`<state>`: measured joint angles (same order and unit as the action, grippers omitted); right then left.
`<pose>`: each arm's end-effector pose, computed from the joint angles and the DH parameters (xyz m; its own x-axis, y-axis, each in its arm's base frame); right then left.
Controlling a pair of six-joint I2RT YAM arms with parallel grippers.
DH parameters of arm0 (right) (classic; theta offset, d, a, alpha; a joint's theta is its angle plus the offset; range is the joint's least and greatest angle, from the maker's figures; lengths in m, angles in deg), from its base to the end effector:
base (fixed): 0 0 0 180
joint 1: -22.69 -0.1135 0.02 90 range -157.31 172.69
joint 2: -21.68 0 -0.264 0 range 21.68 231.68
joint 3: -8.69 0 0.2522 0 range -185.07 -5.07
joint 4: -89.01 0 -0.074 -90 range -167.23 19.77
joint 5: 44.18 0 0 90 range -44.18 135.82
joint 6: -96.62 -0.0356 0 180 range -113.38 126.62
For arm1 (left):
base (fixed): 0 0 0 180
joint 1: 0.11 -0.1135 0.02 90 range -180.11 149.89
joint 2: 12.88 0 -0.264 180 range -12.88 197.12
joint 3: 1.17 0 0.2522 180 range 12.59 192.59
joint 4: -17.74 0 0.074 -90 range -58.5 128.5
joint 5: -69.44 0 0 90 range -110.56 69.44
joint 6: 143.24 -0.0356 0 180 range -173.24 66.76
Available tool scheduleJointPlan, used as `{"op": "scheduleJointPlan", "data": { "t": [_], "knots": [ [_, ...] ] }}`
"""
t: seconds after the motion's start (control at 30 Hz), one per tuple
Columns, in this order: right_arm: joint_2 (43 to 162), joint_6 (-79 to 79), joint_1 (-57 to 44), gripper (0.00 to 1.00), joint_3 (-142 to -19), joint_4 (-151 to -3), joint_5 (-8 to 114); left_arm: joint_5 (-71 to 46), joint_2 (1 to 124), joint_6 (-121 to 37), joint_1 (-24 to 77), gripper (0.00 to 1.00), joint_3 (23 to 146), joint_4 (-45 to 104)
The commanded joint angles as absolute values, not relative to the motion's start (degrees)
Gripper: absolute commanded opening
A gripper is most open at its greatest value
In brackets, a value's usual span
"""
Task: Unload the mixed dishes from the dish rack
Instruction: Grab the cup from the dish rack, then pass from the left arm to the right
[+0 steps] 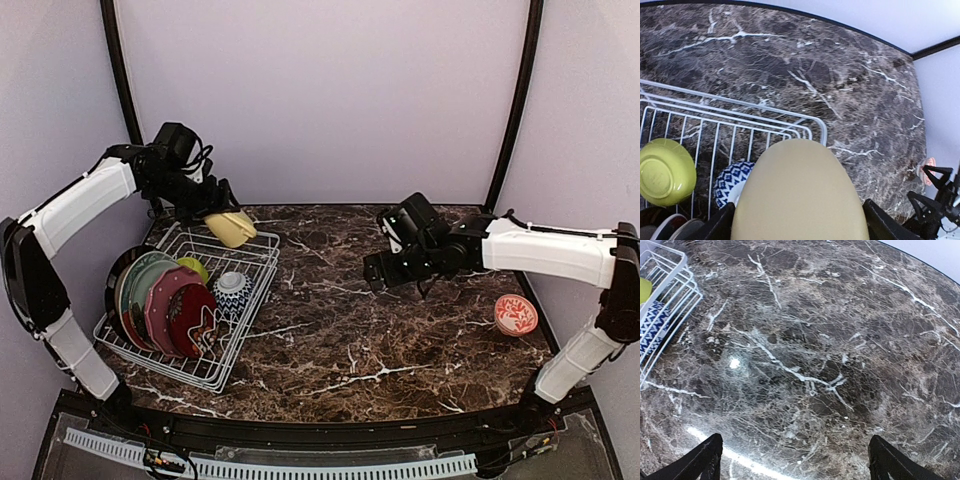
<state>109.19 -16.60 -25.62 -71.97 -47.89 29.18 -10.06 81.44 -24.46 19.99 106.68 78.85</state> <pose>0.2261 0.2385 0.2644 -0.7017 -0.2198 -0.6778 -0.3442 0.9375 0.0522 0.3345 -0.1293 0.3553 -0.8259 -0.2019 -0.5265 0.0636 0.8944 -0.4427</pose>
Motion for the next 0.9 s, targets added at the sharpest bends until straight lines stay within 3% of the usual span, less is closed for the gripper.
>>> {"op": "scheduleJointPlan", "data": {
  "t": [0.0,0.3,0.4,0.57,0.87],
  "knots": [
    [111.83,-18.49,-24.83,0.99,-77.94,-51.53,38.00,1.07,72.75,-28.34,20.02,0.30,102.08,65.76],
    [116.86,-32.91,-21.24,0.99,-81.75,-81.18,77.41,20.68,63.83,-15.68,21.09,0.29,83.22,34.84],
    [118.38,-41.21,-21.25,0.99,-81.19,-93.49,84.29,22.68,62.51,-6.72,22.99,0.28,76.84,17.68],
    [121.11,-52.68,-21.57,0.98,-79.11,-112.26,88.36,19.78,62.16,-4.28,26.80,0.29,71.95,9.93],
    [127.40,-66.81,-22.36,0.61,-77.81,-129.70,92.10,19.74,65.14,-0.03,30.16,0.28,70.36,0.46]
  ]
}}
